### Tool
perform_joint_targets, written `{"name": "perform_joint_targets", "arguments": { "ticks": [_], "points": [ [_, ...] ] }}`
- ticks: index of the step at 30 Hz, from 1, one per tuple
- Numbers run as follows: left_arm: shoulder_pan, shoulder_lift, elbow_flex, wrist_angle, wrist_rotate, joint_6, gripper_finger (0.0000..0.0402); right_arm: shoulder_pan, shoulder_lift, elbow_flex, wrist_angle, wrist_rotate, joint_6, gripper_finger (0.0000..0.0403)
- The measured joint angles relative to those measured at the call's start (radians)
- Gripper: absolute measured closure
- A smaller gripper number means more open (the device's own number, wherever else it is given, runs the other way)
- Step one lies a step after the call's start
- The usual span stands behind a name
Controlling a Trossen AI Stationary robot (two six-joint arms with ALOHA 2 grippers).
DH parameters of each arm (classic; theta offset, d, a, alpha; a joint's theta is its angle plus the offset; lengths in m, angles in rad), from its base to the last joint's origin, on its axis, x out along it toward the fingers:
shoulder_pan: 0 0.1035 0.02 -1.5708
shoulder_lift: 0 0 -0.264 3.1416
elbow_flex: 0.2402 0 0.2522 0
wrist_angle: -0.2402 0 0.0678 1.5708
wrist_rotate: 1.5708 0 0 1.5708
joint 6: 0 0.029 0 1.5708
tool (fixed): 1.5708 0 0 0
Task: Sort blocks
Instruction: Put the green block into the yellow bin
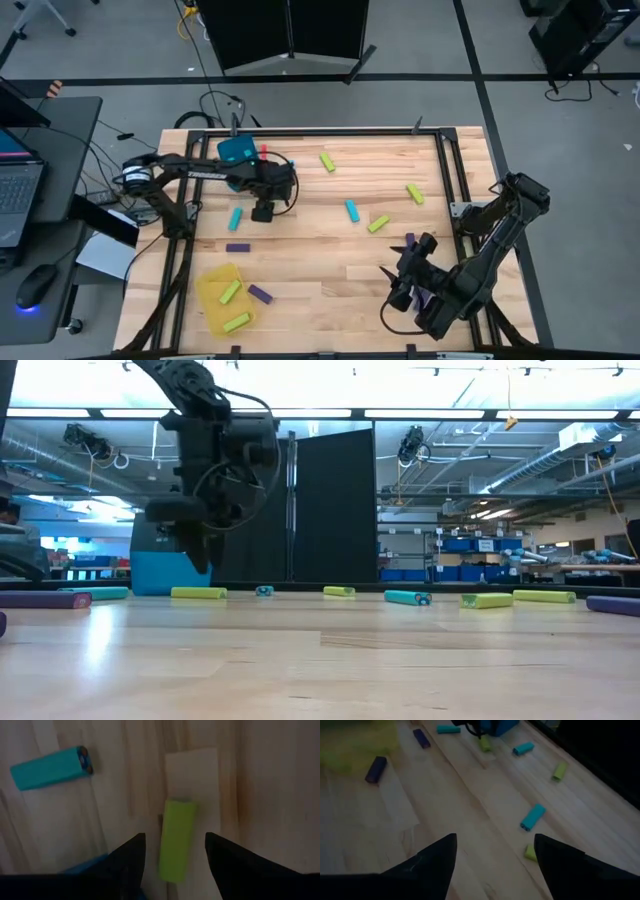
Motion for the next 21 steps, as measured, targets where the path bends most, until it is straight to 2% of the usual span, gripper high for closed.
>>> {"name": "perform_joint_targets", "arguments": {
  "ticks": [3, 11, 21],
  "points": [
    [0.017, 0.026, 0.007, 0.001, 0.041, 0.021, 0.0188, 0.0, 0.0, 0.0, 0.0, 0.0, -0.004, 0.0128],
    [0.034, 0.117, 0.007, 0.021, 0.046, 0.045, 0.0188, -0.001, 0.0, 0.0, 0.006, 0.0, -0.019, 0.013],
    [0.057, 0.147, 0.01, 0.042, 0.083, 0.076, 0.02, -0.001, 0.0, 0.0, 0.01, 0.0, -0.023, 0.0139]
  ]
}}
